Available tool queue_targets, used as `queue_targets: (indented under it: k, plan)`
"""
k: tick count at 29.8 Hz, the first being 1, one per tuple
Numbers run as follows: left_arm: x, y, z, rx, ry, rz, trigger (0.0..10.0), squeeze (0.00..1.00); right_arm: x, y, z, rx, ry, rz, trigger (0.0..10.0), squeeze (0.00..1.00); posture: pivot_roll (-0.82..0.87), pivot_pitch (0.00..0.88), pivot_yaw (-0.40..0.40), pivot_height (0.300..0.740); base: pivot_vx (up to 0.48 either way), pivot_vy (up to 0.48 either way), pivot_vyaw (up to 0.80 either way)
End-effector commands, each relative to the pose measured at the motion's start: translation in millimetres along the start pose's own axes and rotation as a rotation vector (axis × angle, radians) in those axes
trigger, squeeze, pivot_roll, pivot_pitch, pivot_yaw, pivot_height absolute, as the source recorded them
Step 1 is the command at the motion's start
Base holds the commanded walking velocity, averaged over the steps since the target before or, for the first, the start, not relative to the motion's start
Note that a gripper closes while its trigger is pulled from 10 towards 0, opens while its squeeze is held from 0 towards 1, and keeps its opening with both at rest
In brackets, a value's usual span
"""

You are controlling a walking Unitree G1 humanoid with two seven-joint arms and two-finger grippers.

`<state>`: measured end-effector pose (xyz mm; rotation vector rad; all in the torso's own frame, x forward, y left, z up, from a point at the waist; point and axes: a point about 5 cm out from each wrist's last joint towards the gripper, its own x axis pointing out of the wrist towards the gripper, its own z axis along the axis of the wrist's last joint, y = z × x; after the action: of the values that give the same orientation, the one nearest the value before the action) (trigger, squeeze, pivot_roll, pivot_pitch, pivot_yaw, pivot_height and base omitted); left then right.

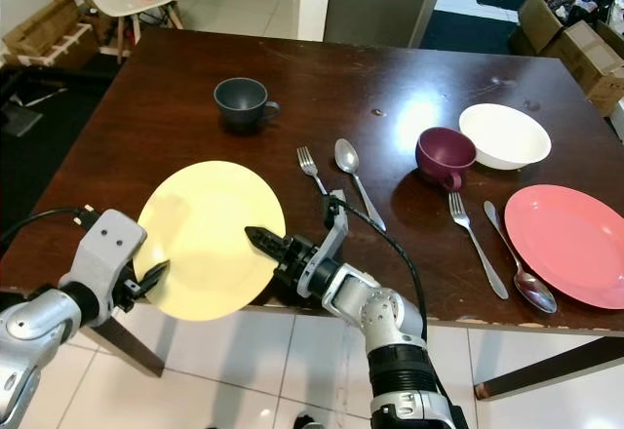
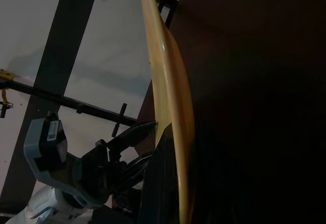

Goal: Setting the table

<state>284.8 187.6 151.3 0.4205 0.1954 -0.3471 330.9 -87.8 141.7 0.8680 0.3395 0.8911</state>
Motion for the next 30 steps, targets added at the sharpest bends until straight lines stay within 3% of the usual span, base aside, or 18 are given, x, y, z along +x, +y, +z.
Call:
queue_targets:
  k: [1, 7, 10, 11, 14, 15, 17, 20, 24, 26, 30]
  plan:
    - [-0.5, -5.3, -13.3, -0.026, 0.059, -0.020, 10.0, 0.00, 3.1, 7.0, -1.4, 0.020, 0.003, 0.089, 0.0, 0.00, 0.09, 0.160, 0.036, 0.740, 0.000, 0.000, 0.00]
    - [2.7, -4.2, -8.7, -0.040, 0.030, -0.002, 10.0, 0.00, 0.1, 7.8, 1.1, 0.015, -0.014, 0.101, 0.0, 0.00, 0.08, 0.157, 0.036, 0.740, 0.000, 0.000, 0.00]
    - [6.4, 5.1, 10.1, -0.123, -0.089, 0.076, 10.0, 0.00, -0.4, 8.3, 3.7, 0.008, -0.033, 0.106, 0.0, 0.00, 0.08, 0.155, 0.035, 0.740, 0.000, 0.000, 0.00]
    - [6.4, 5.1, 10.1, -0.123, -0.089, 0.076, 10.0, 0.00, -0.4, 8.3, 3.7, 0.008, -0.033, 0.106, 0.0, 0.00, 0.08, 0.155, 0.035, 0.740, 0.000, 0.000, 0.00]
    - [-0.2, 16.2, 64.3, -0.322, -0.344, 0.011, 10.0, 0.00, -1.4, 11.7, 10.9, -0.012, -0.068, 0.110, 0.0, 0.00, 0.07, 0.151, 0.034, 0.740, 0.000, 0.000, 0.00]
    - [-0.2, 16.2, 64.3, -0.322, -0.344, 0.011, 10.0, 0.00, -1.4, 11.7, 10.9, -0.012, -0.068, 0.110, 0.0, 0.00, 0.07, 0.151, 0.034, 0.740, 0.000, 0.000, 0.00]
    - [-13.2, 17.2, 107.2, -0.377, -0.520, -0.126, 10.0, 0.00, -2.8, 16.3, 17.9, -0.032, -0.099, 0.118, 0.0, 0.00, 0.07, 0.147, 0.034, 0.740, 0.000, 0.000, 0.00]
    - [-26.9, 21.0, 138.5, -0.398, -0.642, -0.226, 10.0, 0.00, -4.6, 22.6, 28.7, -0.066, -0.150, 0.122, 0.0, 0.00, 0.06, 0.137, 0.039, 0.740, 0.000, 0.000, 0.00]
    - [-30.1, 24.9, 144.4, -0.411, -0.668, -0.230, 10.0, 0.00, -5.6, 25.4, 33.6, -0.089, -0.172, 0.121, 0.0, 0.00, 0.06, 0.135, 0.040, 0.740, 0.000, 0.000, 0.00]
    - [-38.5, 38.5, 152.8, -0.466, -0.725, -0.221, 10.0, 0.00, -9.9, 31.0, 47.8, -0.141, -0.242, 0.092, 0.0, 0.00, 0.05, 0.124, 0.041, 0.740, 0.000, 0.000, 0.00]
    - [-44.7, 50.8, 147.7, -0.512, -0.719, -0.198, 10.0, 0.00, -16.0, 26.6, 57.7, -0.187, -0.307, 0.002, 0.0, 0.00, 0.05, 0.114, 0.038, 0.740, 0.000, 0.000, 0.00]
